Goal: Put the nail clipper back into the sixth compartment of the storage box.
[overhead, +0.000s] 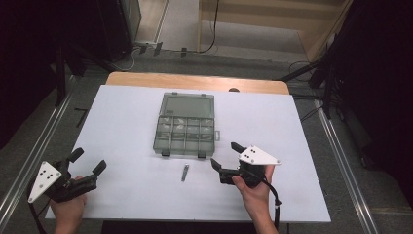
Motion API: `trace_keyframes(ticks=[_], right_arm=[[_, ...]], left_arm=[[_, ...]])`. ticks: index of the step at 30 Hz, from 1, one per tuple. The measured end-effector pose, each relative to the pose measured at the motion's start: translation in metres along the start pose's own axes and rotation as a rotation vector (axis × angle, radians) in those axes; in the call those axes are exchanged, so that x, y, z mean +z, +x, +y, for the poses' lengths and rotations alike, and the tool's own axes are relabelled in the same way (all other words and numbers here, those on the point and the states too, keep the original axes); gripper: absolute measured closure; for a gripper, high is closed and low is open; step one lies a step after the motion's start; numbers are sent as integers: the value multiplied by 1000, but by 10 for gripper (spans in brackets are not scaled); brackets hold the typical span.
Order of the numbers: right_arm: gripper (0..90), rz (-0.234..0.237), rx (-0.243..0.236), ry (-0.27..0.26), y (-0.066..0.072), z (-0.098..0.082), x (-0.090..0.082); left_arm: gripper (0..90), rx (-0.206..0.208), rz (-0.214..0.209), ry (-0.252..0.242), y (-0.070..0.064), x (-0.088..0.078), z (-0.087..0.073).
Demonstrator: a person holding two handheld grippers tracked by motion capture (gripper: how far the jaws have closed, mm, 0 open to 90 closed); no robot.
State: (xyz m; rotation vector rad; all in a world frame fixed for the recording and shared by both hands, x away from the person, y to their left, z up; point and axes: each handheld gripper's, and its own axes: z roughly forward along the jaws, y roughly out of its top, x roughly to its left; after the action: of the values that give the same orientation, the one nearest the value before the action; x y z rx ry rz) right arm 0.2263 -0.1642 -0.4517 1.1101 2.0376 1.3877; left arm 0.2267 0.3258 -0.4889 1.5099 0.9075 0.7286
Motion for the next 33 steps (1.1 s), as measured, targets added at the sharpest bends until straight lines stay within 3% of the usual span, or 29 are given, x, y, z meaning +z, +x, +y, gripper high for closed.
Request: trace_keyframes(ticks=[6, 11, 17, 18, 21, 27, 31, 33], right_arm=[[167, 35, -11, 4, 8, 7, 10], [204, 33, -21, 11, 14, 9, 16], [405, 0, -47, 46, 26, 10, 28], [454, 7, -56, 51, 28, 10, 30], [540, 87, -64, 86, 30, 10, 38], [698, 120, -87, 109, 39, 10, 46], [813, 174, -102, 161, 46, 9, 57], [847, 173, -109, 177, 49, 8, 60]], left_arm=[[107, -1, 0, 0, 0, 0, 0], [107, -1, -1, 0, 0, 0, 0], [107, -1, -2, 0, 1, 0, 0], [108, -1, -2, 0, 1, 0, 0], [107, -1, -3, 0, 1, 0, 0], [108, -2, -3, 0, 1, 0, 0], [107, -1, -3, -1, 1, 0, 0], [108, -2, -3, 0, 1, 0, 0]])
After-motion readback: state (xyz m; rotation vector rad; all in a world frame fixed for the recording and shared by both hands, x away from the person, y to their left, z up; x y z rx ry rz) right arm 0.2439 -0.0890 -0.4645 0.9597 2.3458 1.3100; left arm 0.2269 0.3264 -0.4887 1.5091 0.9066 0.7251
